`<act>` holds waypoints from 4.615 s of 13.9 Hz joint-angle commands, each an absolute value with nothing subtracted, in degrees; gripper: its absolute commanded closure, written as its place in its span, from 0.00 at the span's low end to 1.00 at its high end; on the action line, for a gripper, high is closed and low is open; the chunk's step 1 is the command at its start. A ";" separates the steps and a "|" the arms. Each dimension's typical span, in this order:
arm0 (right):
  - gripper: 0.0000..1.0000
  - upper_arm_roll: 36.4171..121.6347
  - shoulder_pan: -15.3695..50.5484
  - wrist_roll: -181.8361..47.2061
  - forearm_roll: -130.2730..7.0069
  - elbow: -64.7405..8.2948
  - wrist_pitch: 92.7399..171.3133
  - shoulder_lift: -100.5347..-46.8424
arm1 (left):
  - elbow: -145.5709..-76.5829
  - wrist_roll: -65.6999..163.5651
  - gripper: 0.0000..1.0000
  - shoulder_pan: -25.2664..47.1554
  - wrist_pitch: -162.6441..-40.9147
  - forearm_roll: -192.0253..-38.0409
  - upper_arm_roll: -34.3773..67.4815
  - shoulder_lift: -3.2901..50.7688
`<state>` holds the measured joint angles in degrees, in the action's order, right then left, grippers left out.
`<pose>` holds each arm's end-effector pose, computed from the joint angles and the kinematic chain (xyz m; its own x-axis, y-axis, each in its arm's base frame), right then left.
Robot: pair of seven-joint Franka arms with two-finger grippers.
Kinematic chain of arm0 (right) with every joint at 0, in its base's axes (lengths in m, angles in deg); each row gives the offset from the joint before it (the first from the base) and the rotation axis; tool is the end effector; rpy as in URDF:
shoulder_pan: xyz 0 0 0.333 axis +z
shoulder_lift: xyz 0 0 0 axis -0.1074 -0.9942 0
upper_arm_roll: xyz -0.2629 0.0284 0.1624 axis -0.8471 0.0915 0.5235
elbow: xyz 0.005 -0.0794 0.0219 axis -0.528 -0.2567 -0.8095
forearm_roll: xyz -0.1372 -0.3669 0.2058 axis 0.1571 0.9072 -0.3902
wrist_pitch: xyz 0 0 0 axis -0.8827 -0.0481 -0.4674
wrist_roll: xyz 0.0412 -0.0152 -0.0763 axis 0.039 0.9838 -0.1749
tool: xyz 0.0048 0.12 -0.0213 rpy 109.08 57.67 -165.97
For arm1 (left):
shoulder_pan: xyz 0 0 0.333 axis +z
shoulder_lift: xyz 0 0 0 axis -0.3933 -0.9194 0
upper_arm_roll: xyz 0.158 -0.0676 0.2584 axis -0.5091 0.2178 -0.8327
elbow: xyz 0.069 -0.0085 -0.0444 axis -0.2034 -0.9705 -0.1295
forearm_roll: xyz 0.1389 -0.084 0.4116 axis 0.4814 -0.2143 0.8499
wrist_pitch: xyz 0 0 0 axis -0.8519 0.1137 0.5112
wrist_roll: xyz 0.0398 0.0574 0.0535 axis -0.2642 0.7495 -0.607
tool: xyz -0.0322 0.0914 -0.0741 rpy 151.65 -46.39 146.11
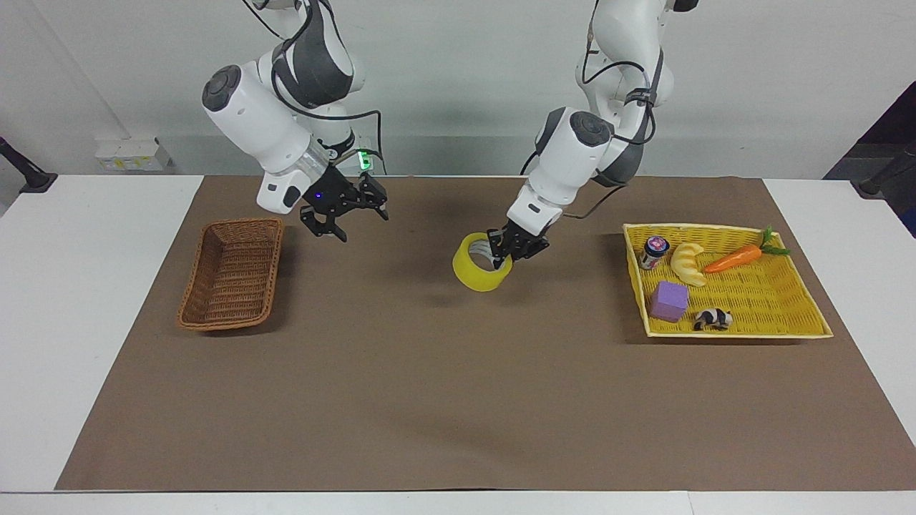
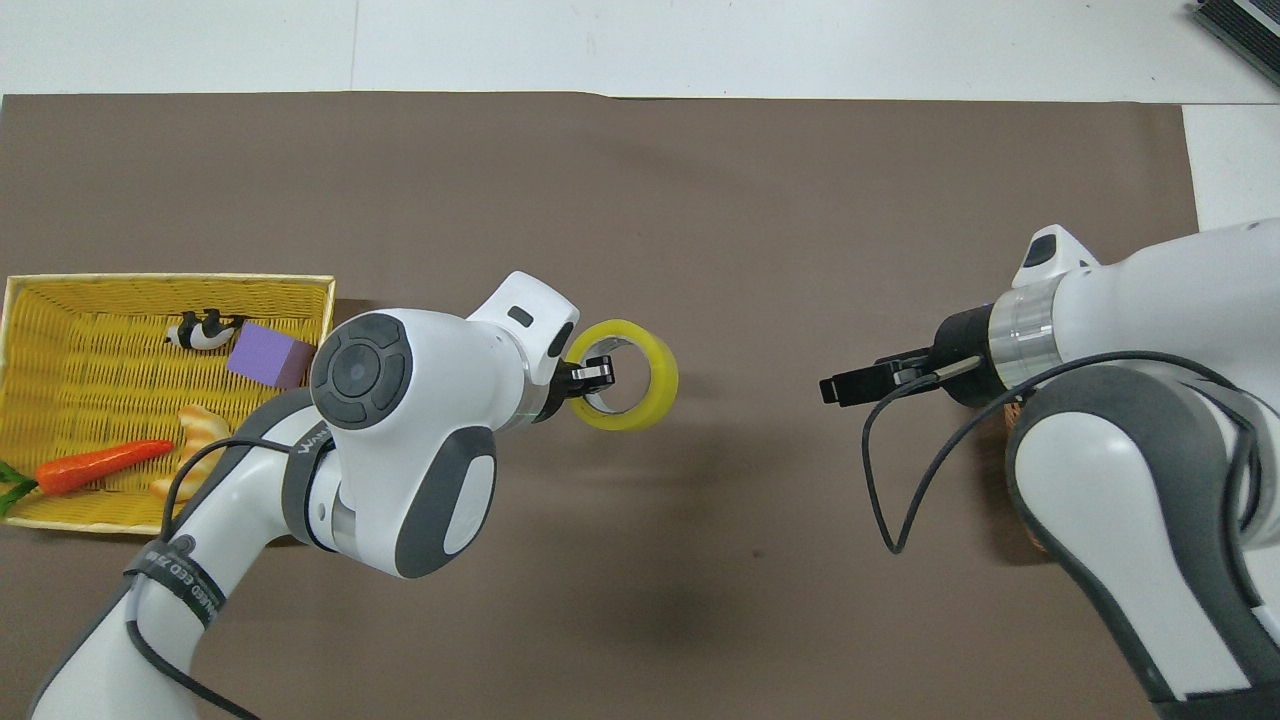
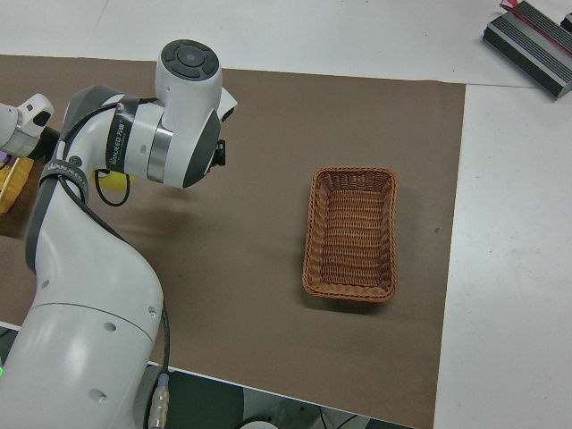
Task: Move tape to another basket
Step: 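Carry the tape toward the right gripper while the right gripper approaches, then close the right gripper on the tape roll's rim, then open the left gripper and withdraw it while the right gripper holds tape, then carry the tape roll with the right gripper into the wicker basket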
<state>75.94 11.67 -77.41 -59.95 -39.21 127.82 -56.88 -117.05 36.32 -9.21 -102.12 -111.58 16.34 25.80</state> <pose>0.5838 0.1372 0.4391 0.9612 0.2578 0.0979 0.2744 -0.8578 -0.4345 0.5298 -0.3795 0.3690 0.9893 0.1382 0.0476 0.1096 -0.9164 0.3849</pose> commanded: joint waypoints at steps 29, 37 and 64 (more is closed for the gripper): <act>1.00 75.87 17.50 -81.64 -92.83 -44.35 143.01 -60.19 | -111.57 29.39 0.94 -16.92 -108.68 -118.73 15.20 24.49; 1.00 75.78 17.50 -79.97 -91.87 -44.18 142.75 -60.28 | -111.13 30.45 0.00 -12.10 -102.73 -118.29 14.76 26.06; 1.00 75.17 0.90 -61.25 -35.19 -32.40 116.56 -57.73 | -87.66 78.35 0.00 24.57 -50.86 -91.21 14.32 34.59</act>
